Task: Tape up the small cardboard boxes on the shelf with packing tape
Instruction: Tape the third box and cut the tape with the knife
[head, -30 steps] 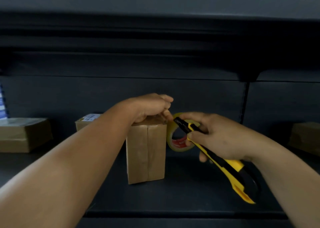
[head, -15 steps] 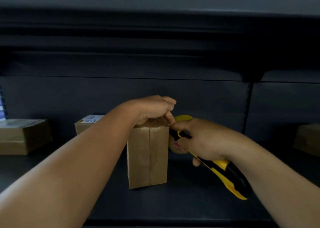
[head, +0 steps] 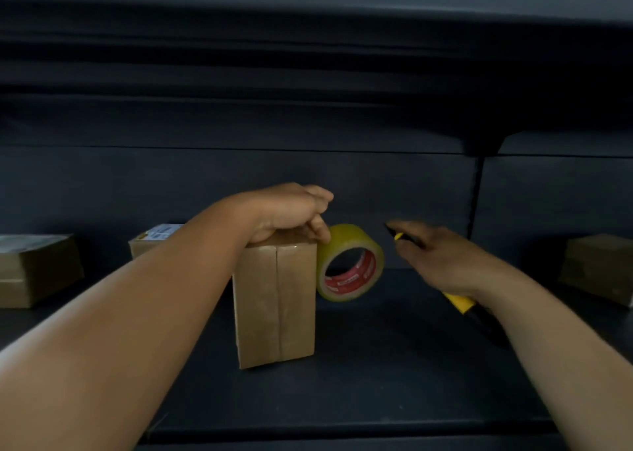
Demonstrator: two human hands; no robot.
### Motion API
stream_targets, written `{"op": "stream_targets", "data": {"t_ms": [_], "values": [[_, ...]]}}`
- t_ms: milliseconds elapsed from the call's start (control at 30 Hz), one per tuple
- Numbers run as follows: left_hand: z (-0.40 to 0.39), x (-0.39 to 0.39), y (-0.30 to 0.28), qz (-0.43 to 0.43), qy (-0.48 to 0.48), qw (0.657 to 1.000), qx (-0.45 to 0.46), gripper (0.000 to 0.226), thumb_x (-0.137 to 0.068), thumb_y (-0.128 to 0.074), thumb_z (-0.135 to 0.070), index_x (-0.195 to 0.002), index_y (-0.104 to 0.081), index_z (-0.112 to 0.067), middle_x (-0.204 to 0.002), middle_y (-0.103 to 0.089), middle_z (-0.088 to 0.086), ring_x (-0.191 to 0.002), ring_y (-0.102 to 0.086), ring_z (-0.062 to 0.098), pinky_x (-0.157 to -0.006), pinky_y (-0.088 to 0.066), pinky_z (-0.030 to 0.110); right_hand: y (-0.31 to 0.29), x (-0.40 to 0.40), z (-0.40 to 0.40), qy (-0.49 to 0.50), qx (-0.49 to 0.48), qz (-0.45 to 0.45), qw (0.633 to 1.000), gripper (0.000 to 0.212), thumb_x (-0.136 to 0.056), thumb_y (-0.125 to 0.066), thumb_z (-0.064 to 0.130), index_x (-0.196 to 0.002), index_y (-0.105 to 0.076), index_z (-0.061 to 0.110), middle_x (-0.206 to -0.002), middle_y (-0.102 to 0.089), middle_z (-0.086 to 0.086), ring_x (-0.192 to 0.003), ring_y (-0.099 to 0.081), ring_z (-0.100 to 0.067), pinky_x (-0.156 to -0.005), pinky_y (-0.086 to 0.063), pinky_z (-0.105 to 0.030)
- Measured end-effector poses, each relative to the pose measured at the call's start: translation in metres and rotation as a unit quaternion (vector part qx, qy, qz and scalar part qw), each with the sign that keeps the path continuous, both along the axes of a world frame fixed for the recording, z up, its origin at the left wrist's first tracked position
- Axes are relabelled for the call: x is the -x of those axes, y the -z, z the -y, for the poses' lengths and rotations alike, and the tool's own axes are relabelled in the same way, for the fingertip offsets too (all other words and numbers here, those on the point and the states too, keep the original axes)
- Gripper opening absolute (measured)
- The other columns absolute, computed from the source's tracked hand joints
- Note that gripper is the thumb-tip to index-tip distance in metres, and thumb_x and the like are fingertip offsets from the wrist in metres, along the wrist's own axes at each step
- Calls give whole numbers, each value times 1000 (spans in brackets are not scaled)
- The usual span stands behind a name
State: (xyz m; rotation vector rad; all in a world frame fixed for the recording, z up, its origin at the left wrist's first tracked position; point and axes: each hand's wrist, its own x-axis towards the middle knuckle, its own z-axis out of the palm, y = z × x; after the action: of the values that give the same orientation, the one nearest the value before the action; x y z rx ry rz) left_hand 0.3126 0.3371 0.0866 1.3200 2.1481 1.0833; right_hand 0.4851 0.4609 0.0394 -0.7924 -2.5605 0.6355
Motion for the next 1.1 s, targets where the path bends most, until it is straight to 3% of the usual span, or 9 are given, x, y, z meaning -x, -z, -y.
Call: {"op": "stream_targets", "data": {"t_ms": [167,300,367,500,567,700,833,1000,1100], "values": [[0,0,1,-7,0,1000,-1,41,-103,-36,-22,-144,-38,-25,-100,-72,9,-109,-61,23,-86,-45,23,38,5,-27,68,-26,230,971,49,-100,-35,25,-149,-25,27,-154,-23,-9,-136,-32,-24,-106,-30,-26],[0,-1,1,-11,2,1000,-3,41,-102,-37,-22,-143,-39,-25,-97,-72,8,-102,-62,19,-87,-45,24,43,5,-31,99,-50,298,948,49,-100,-36,31,-147,-29,23,-153,-22,-11,-138,-27,-28,-109,-28,-31],[1,-1,1,-11,3,1000,-5,41,-102,-37,-22,-143,-39,-26,-97,-73,8,-101,-62,18,-89,-45,25,39,6,-29,117,-71,264,955,57,-96,-39,45,-149,-24,28,-152,-18,-12,-138,-21,-33,-111,-26,-37],[0,0,3,-10,8,1000,-6,40,-102,-37,-23,-142,-41,-26,-93,-73,6,-100,-63,18,-91,-46,29,21,14,5,27,-39,-58,997,67,-84,-49,61,-143,-26,36,-142,-28,-3,-137,-24,-22,-111,-29,-37],[0,1,3,-8,12,1000,-7,39,-102,-37,-25,-142,-41,-27,-92,-72,5,-98,-63,18,-88,-47,29,14,23,30,-38,-54,-125,990,65,-79,-54,62,-135,-32,39,-135,-31,4,-132,-26,-13,-109,-31,-34],[2,2,4,-29,15,999,-6,38,-102,-37,-24,-140,-44,-27,-94,-70,2,-98,-62,14,-96,-43,29,10,42,57,-64,-85,-114,988,58,-79,-60,56,-127,-36,33,-123,-34,7,-121,-29,-11,-107,-29,-33],[2,2,3,-31,16,999,-15,40,-101,-39,-21,-140,-46,-26,-128,-56,-1,-115,-53,14,-97,-38,21,6,47,58,-85,-66,-77,991,50,-79,-61,38,-122,-36,31,-119,-36,7,-120,-30,-12,-106,-26,-32],[3,0,3,-3,22,1000,-6,40,-102,-36,-20,-142,-40,-23,-93,-68,6,-98,-61,17,-87,-44,22,16,59,51,-28,-75,-103,991,33,-83,-59,36,-106,-37,30,-112,-38,7,-116,-36,-15,-102,-30,-35],[4,-2,1,-5,25,1000,1,41,-102,-36,-22,-143,-40,-23,-90,-68,6,-96,-61,17,-82,-45,20,24,64,46,-6,-90,-132,987,32,-82,-61,40,-101,-38,29,-107,-37,7,-112,-41,-16,-99,-38,-39]]}}
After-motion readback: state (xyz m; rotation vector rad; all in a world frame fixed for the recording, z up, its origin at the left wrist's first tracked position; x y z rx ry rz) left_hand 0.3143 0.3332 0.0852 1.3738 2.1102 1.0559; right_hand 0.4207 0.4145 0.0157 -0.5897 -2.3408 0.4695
